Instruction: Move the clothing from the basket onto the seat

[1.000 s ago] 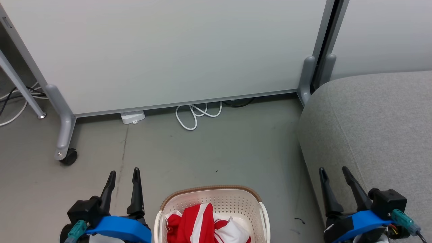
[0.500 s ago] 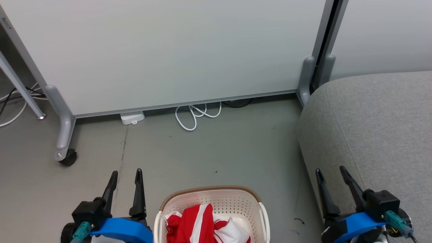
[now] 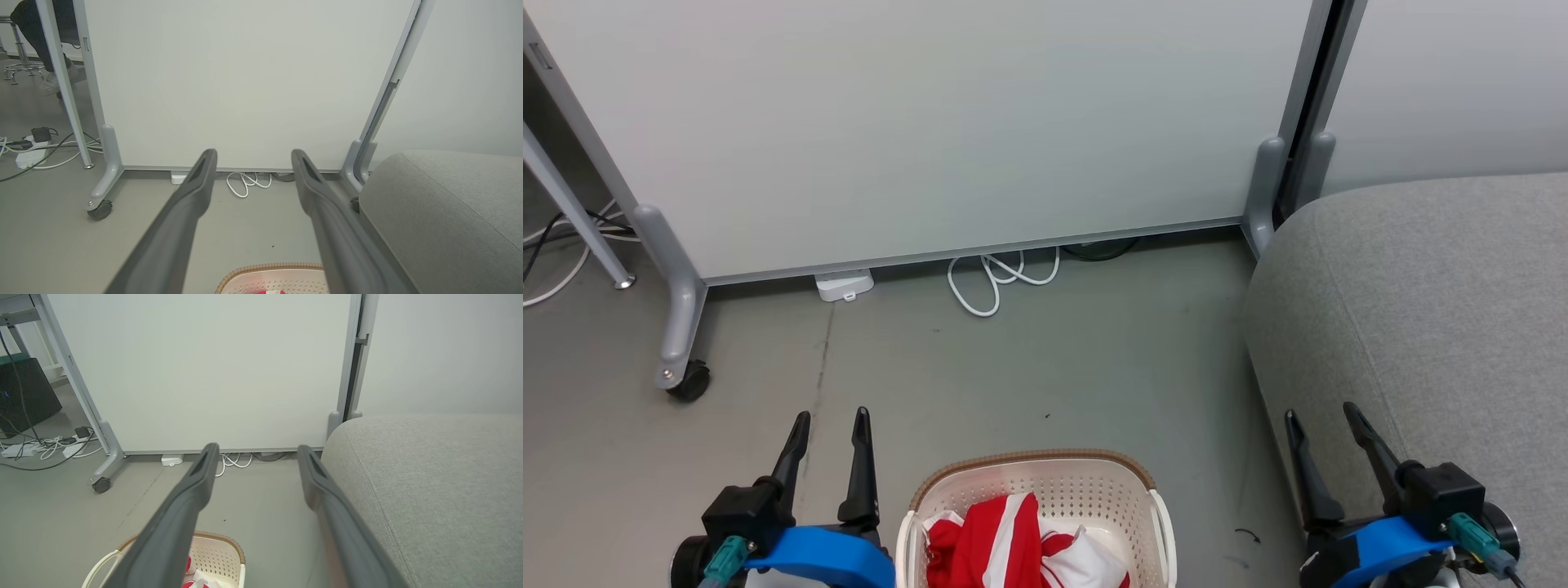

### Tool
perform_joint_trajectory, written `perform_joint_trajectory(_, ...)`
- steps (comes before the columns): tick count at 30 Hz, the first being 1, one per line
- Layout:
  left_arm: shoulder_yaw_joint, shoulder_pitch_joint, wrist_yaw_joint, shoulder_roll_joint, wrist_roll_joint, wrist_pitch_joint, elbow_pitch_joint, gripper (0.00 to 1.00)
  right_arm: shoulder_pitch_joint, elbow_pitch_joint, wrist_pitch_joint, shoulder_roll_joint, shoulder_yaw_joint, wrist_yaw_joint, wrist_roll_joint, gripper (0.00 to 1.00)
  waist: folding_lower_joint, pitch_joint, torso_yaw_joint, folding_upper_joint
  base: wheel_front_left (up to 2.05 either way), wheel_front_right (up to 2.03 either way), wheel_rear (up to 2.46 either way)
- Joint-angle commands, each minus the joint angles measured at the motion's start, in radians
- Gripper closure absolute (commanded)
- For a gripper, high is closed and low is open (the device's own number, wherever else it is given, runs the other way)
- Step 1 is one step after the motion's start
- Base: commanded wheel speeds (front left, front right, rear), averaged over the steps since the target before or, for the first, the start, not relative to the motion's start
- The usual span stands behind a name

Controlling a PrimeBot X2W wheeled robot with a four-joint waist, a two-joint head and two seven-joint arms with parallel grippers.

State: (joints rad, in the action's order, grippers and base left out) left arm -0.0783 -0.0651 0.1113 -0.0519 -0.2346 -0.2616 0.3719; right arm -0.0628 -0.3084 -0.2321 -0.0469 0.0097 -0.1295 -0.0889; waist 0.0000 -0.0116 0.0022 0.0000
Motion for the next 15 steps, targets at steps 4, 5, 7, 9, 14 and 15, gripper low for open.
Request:
perform_joint_trajectory(4,0.003,-0.007,0.004,0.001,0.0,-0.005,-0.006,0.0,0.002,-0.003,-0.008,-0.006,0.001,-0.002,-0.002,0.0,0.0,0.0,-0.001,0.0,0.0,0.0,0.0)
perform_joint_trajectory(5,0.003,-0.006,0.004,0.001,0.001,-0.005,-0.006,0.0,0.001,-0.003,-0.008,-0.006,0.001,-0.002,-0.002,0.0,0.0,0.001,-0.001,0.0,0.0,0.0,0.0)
perform_joint_trajectory(7,0.005,-0.004,0.003,0.001,0.001,-0.005,-0.009,0.0,-0.002,-0.003,-0.008,-0.006,0.005,-0.002,-0.003,0.0,0.0,0.004,-0.005,0.0,0.0,0.0,0.0)
perform_joint_trajectory(9,0.006,0.001,0.003,0.001,0.001,-0.005,-0.01,0.0,-0.007,-0.002,-0.008,-0.006,0.01,-0.002,-0.005,0.0,0.0,0.008,-0.013,0.0,0.0,0.0,0.0)
perform_joint_trajectory(14,-0.002,-0.001,0.002,0.001,0.0,-0.005,0.003,0.0,-0.021,0.006,-0.011,-0.006,0.027,-0.001,-0.01,0.0,0.0,0.037,-0.041,0.0,0.0,0.0,0.0)
perform_joint_trajectory(15,-0.003,-0.006,0.003,0.001,-0.007,-0.005,0.008,0.0,-0.026,0.011,-0.012,-0.006,0.034,-0.001,-0.013,0.0,0.0,0.049,-0.05,0.0,0.0,0.0,0.0)
